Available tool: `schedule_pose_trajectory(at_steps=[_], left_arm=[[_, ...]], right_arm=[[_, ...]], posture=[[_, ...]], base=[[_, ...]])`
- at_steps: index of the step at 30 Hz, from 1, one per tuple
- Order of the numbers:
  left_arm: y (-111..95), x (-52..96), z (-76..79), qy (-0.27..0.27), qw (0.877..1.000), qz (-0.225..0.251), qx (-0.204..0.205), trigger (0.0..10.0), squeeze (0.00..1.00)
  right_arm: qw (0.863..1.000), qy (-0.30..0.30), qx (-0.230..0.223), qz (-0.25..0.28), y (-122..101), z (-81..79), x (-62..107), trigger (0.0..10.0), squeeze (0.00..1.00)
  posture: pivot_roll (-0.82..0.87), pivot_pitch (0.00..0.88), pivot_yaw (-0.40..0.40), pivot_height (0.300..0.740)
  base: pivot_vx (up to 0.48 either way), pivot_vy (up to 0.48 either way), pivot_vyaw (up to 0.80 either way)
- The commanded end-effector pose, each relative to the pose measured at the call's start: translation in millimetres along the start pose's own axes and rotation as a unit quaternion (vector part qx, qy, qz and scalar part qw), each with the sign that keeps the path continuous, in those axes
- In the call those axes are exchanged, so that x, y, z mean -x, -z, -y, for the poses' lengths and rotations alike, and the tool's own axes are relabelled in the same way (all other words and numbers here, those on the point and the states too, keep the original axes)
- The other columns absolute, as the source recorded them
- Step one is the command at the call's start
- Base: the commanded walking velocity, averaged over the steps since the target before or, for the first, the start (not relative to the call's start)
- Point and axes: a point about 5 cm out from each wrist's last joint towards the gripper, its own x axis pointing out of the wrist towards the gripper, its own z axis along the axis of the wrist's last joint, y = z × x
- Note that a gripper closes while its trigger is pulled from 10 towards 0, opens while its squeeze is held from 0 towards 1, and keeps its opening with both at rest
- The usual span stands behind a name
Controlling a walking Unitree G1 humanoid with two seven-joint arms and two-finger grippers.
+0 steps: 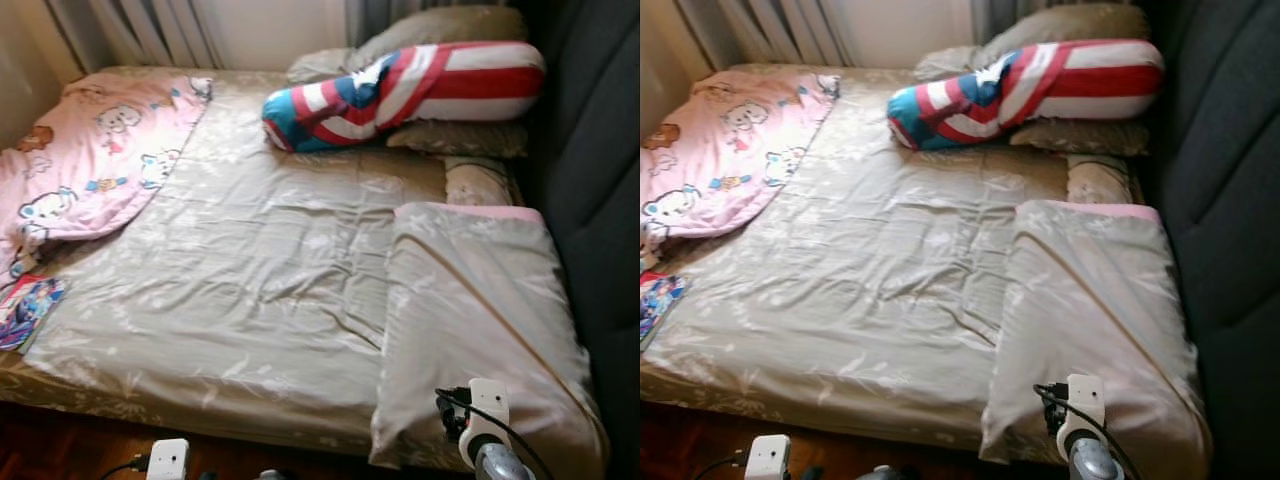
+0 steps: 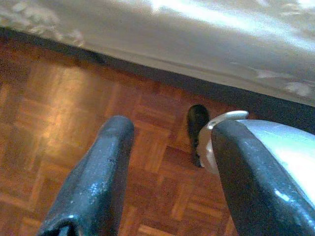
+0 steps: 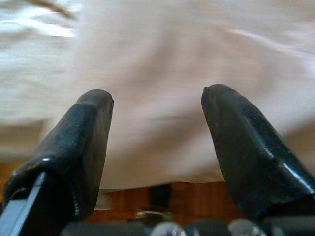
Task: Clean up the room
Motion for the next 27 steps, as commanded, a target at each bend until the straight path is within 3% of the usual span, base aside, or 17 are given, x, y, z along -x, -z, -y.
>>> schedule_pose_trajectory(at_steps=[1, 27], left_arm=[[9.0, 4.1, -5.9, -0.005, 1.000, -0.018, -0.005, 10.0, 0.00], [8.9, 4.1, -7.2, -0.006, 1.000, -0.020, -0.004, 10.0, 0.00]], right_arm=[[1.000, -0.004, -0.003, -0.016, 7.4, -4.2, 1.6, 10.0, 0.00], [1.000, -0.003, -0.010, -0.017, 8.2, -6.0, 1.6, 10.0, 0.00]], posture=[[0.00, 0.145, 0.059, 0.740], [0.01, 0.156, 0.062, 0.740]], base=[[0.000, 0.416, 0.00], [0.000, 0.416, 0.00]])
